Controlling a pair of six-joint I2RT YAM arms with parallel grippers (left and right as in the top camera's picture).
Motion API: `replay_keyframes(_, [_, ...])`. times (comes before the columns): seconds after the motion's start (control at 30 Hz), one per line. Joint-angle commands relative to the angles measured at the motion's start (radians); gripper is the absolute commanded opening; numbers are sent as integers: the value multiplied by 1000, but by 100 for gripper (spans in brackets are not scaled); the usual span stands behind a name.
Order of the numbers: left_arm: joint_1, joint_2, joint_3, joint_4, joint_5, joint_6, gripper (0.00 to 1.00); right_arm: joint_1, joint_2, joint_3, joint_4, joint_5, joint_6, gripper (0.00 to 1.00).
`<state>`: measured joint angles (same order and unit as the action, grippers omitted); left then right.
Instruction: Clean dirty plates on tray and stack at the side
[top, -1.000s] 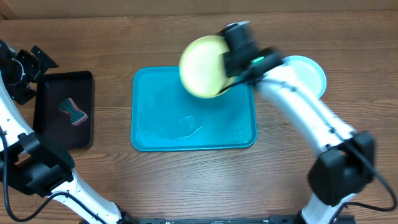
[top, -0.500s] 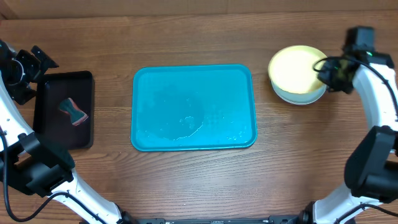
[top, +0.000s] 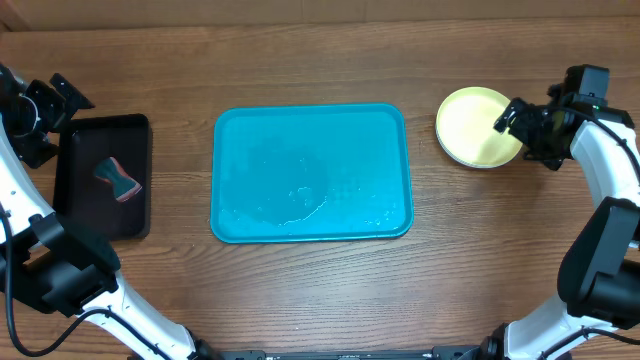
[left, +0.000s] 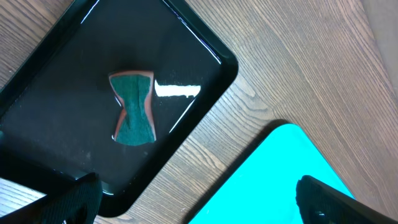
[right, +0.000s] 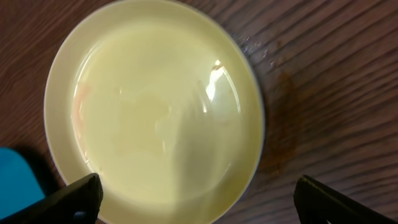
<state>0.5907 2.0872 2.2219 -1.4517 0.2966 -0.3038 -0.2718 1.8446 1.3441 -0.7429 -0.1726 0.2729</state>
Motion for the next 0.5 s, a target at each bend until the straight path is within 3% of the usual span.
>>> replay_keyframes(0.0, [-8, -11, 11, -2, 10, -3, 100, 9, -101, 10, -27, -39, -14, 100])
replay_keyframes(0.27, [-8, -11, 11, -2, 10, -3, 100, 9, -407, 10, -275, -39, -27, 100])
replay_keyframes(0.47, [-8, -11, 11, -2, 10, -3, 100, 9, -584, 10, -513, -39, -117, 100])
